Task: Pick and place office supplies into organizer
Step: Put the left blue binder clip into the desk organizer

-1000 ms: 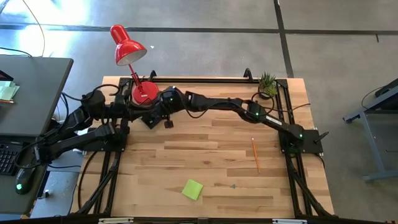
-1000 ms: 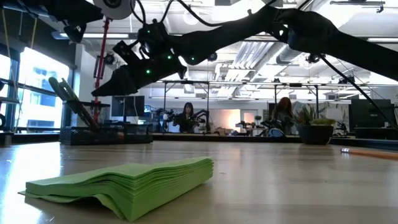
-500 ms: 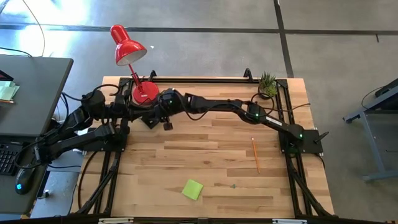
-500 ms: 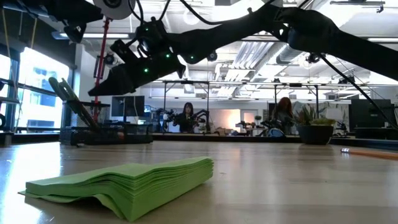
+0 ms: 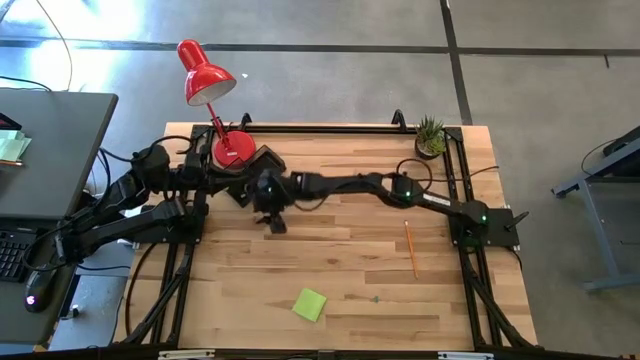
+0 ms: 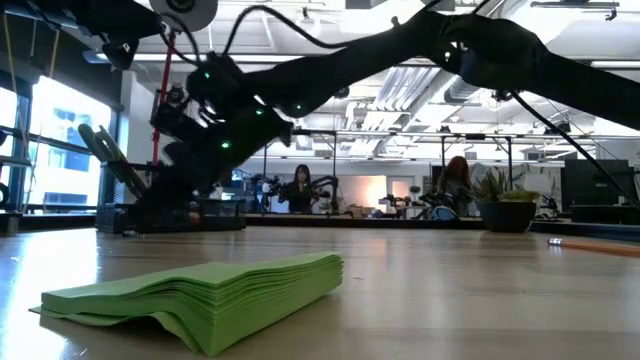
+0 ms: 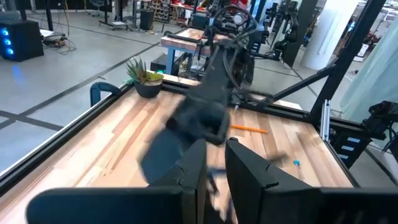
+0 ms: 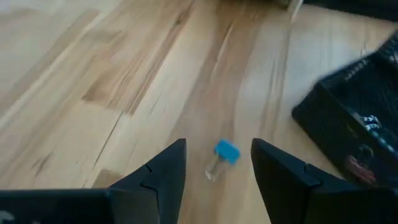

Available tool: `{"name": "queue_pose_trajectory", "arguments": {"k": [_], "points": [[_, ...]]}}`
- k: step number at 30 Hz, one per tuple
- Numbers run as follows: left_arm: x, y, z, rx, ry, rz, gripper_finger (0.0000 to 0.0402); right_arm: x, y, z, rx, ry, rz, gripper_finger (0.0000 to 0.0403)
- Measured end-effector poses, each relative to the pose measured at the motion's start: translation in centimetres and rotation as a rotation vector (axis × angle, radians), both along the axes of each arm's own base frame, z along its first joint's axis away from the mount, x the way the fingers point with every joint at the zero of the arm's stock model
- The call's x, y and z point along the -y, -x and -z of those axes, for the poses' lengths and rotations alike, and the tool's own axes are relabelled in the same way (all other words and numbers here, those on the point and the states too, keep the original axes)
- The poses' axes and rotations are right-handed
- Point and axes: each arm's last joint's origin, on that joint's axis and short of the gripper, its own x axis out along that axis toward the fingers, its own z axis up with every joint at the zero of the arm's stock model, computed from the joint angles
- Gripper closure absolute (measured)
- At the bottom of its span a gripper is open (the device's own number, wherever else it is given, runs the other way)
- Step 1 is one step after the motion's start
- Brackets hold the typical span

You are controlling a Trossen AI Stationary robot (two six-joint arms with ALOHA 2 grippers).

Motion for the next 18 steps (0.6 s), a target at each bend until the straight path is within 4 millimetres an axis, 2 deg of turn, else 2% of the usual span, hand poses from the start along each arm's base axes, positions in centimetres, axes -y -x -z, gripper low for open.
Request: {"name": "queue_pose_trajectory", "arguments": {"k": [4,8,14,18], "points": [[0.0,0.0,0.0,0.001,0.010,-0.002,0.0357,-2.0,-0.6,0.2,0.037,0.122,0.101,0.0233],[0.0,0.0,0.0,-0.002,0.011,-0.002,0.0357,-2.7,-0.6,0.9,0.005,0.179,0.189,0.0231],[0.0,0.0,0.2,-0.011,0.018,-0.002,0.0357,-1.6,-0.6,0.8,-0.012,0.001,0.341,0.0232],[0.0,0.0,0.2,-0.011,0.018,-0.002,0.0357,-0.9,-0.6,0.7,-0.013,-0.067,0.348,0.0243]]}}
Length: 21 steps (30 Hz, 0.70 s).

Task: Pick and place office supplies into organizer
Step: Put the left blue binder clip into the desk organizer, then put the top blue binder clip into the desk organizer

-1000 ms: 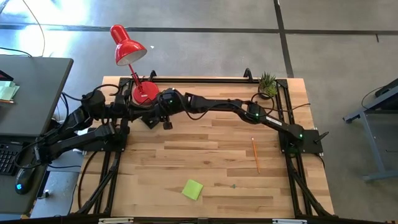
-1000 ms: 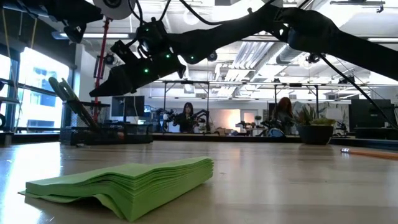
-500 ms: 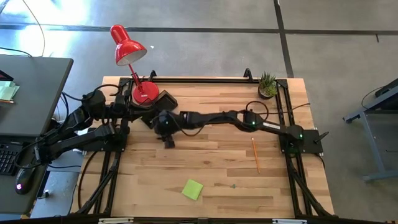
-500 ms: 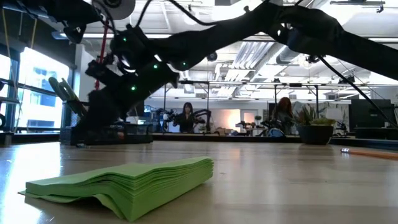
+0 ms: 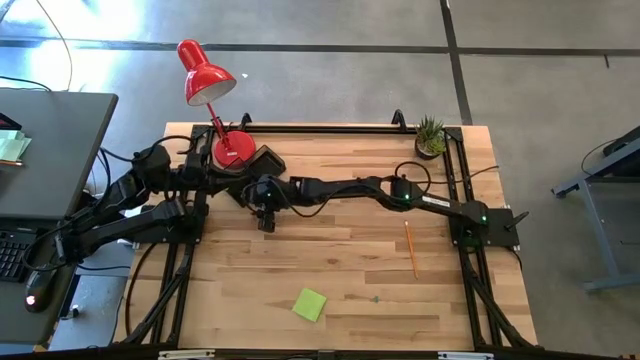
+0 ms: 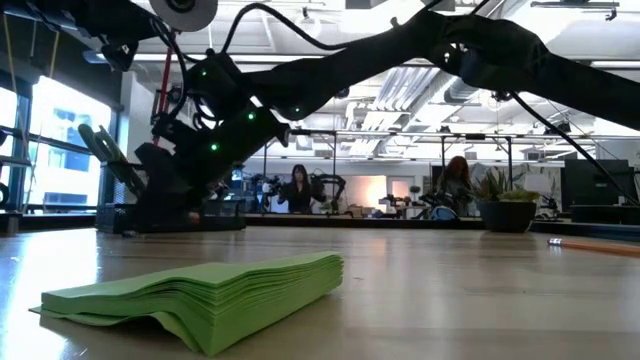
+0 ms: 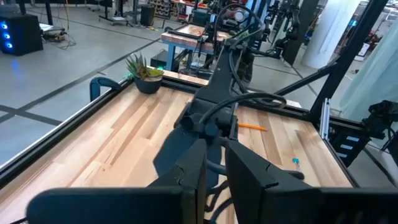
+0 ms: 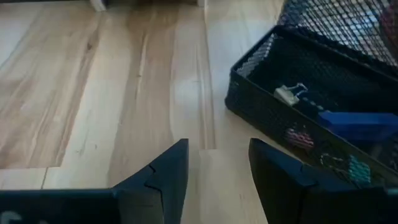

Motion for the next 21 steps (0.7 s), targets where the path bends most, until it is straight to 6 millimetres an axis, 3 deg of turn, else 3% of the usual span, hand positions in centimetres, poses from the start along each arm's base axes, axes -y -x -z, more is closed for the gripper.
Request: {"name": "queue_pose_trajectory", "arguments": {"k": [11,21], "points": [[0.0,0.0,0.0,0.000,0.000,0.000,0.0357,-2.9,-0.3,0.6,0.001,0.017,-0.001,0.0260],[0.0,0.0,0.0,-0.001,0.001,0.000,0.0357,-2.4,-0.5,2.1,0.001,0.011,0.012,0.0234]]}}
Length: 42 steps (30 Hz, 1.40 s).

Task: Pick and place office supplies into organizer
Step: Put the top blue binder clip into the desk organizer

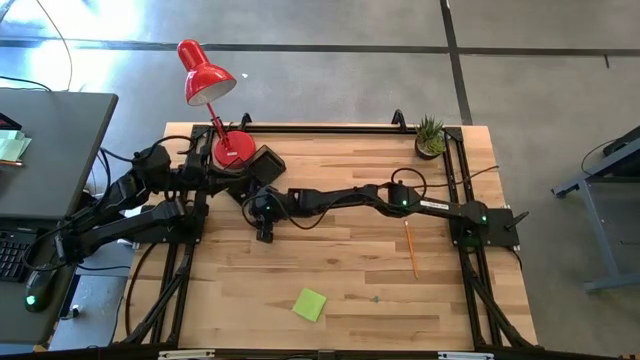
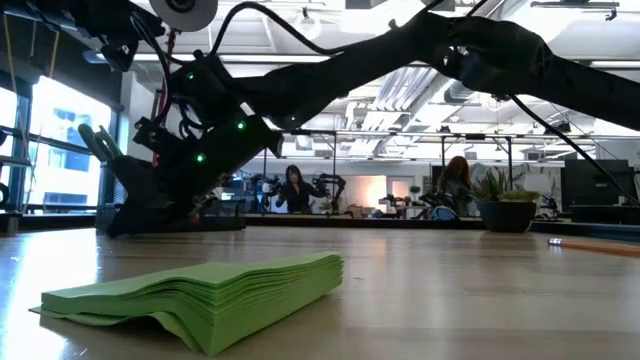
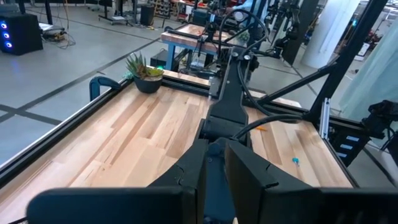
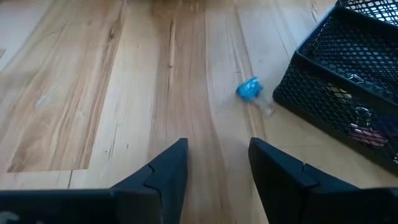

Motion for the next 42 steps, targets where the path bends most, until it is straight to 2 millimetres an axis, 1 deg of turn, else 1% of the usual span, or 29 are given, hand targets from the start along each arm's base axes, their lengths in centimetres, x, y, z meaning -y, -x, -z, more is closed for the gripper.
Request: {"name": "queue_pose_trajectory", "arguments": {"k": [5,12,17,22,25,29,31,35,37,39,42], "points": [[0.0,0.0,0.0,-0.001,-0.001,-0.006,0.0357,-0.1,0.0,0.0,0.005,0.003,-0.004,0.0238],[0.0,0.0,0.0,-0.003,0.001,-0.007,0.0357,-1.3,-0.4,-0.1,0.066,0.022,-0.070,0.0256],[0.0,0.0,0.0,-0.003,0.001,-0.007,0.0357,-2.1,-0.8,-0.6,0.131,0.048,-0.100,0.0264],[0.0,0.0,0.0,-0.004,0.001,-0.007,0.0357,-1.8,-1.1,-1.3,0.208,0.070,-0.067,0.0265],[0.0,0.1,0.4,-0.037,0.027,-0.024,0.0357,-1.7,-1.0,-1.0,0.174,0.064,-0.082,0.0265],[-0.1,0.4,1.5,-0.125,0.157,-0.134,0.0357,-1.8,-0.2,-0.6,0.051,0.071,-0.135,0.0265],[0.1,0.7,1.4,-0.160,0.176,-0.154,0.0357,-1.8,0.3,-1.3,-0.014,0.091,-0.155,0.0267],[0.8,1.7,-0.6,-0.160,0.152,-0.146,0.0357,-1.7,1.5,-4.1,-0.113,0.141,-0.164,0.0272],[1.1,2.2,-1.1,-0.181,0.148,-0.148,0.0357,-1.6,2.2,-5.2,-0.171,0.175,-0.151,0.0275],[1.4,2.5,-1.3,-0.179,0.131,-0.147,0.0357,-1.5,3.0,-6.3,-0.230,0.214,-0.139,0.0279],[1.4,2.5,-1.1,-0.178,0.137,-0.149,0.0358,-1.3,3.9,-7.8,-0.289,0.277,-0.097,0.0286]]}}
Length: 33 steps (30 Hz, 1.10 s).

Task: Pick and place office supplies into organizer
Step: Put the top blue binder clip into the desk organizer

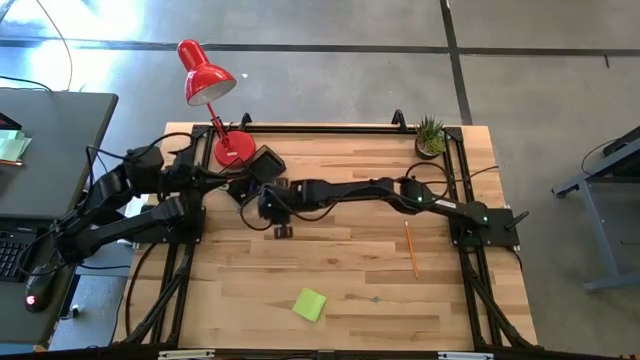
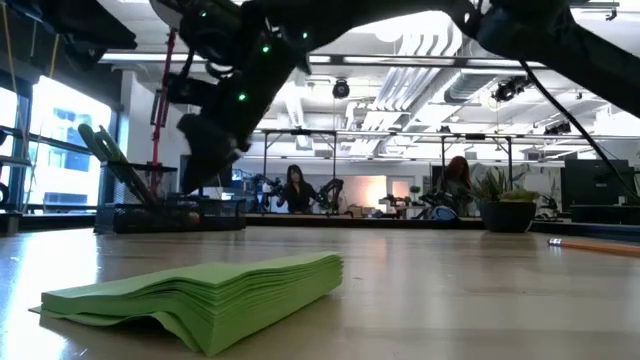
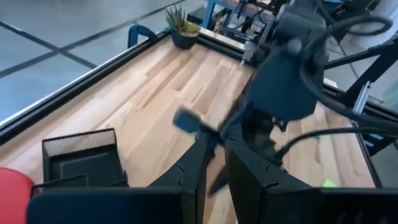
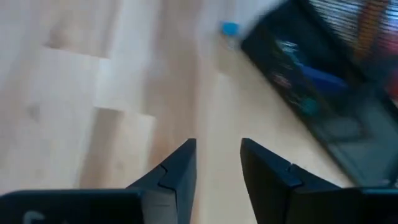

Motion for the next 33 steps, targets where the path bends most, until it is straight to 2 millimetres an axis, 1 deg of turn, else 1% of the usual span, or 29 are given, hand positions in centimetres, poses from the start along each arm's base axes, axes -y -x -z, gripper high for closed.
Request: {"name": "queue_pose_trajectory", "arguments": {"k": [2,6,8,10,12,13,14,16,19,21,24,26,29,31,33], "points": [[0.0,0.0,-0.1,0.011,-0.001,-0.002,0.0358,0.2,0.7,-0.4,-0.052,0.031,0.037,0.0290],[-0.1,-0.1,-0.2,0.026,-0.002,-0.003,0.0358,0.1,1.6,0.0,-0.150,0.045,0.083,0.0299],[0.0,-0.2,-0.4,0.044,-0.003,0.034,0.0358,0.0,1.9,0.2,-0.183,0.046,0.093,0.0303],[0.3,-0.5,-0.8,0.103,-0.026,0.172,0.0358,0.0,2.3,0.2,-0.226,0.055,0.099,0.0308],[0.5,-1.1,-1.0,0.213,-0.061,0.386,0.0358,0.0,2.6,0.3,-0.258,0.074,0.107,0.0313],[0.6,-1.3,-1.0,0.261,-0.070,0.456,0.0358,0.0,2.8,0.2,-0.275,0.083,0.110,0.0315],[0.6,-1.6,-0.9,0.297,-0.073,0.485,0.0358,0.0,3.1,0.0,-0.293,0.093,0.114,0.0318],[0.3,-2.4,-0.2,0.336,-0.076,0.469,0.0358,0.0,3.6,-0.9,-0.317,0.119,0.130,0.0323],[-0.1,-4.0,0.9,0.341,-0.052,0.422,0.0358,0.0,4.9,-2.5,-0.369,0.177,0.178,0.0331],[-0.1,-5.1,1.2,0.316,-0.033,0.426,0.0358,0.0,6.1,-3.9,-0.412,0.221,0.219,0.0336],[0.4,-6.5,0.6,0.257,-0.011,0.413,0.0358,-0.2,8.0,-6.4,-0.450,0.288,0.297,0.0343],[1.0,-7.5,0.0,0.202,-0.009,0.398,0.0358,-0.1,9.3,-8.1,-0.477,0.324,0.347,0.0348],[2.1,-8.8,0.0,0.031,-0.016,0.296,0.0358,-0.3,10.9,-10.3,-0.471,0.351,0.419,0.0353],[3.0,-9.5,0.0,-0.103,-0.014,0.212,0.0358,-0.5,11.7,-11.6,-0.426,0.345,0.444,0.0354],[3.8,-9.9,-0.1,-0.222,0.001,0.146,0.0358,-0.8,12.7,-12.2,-0.413,0.336,0.439,0.0354]]}}
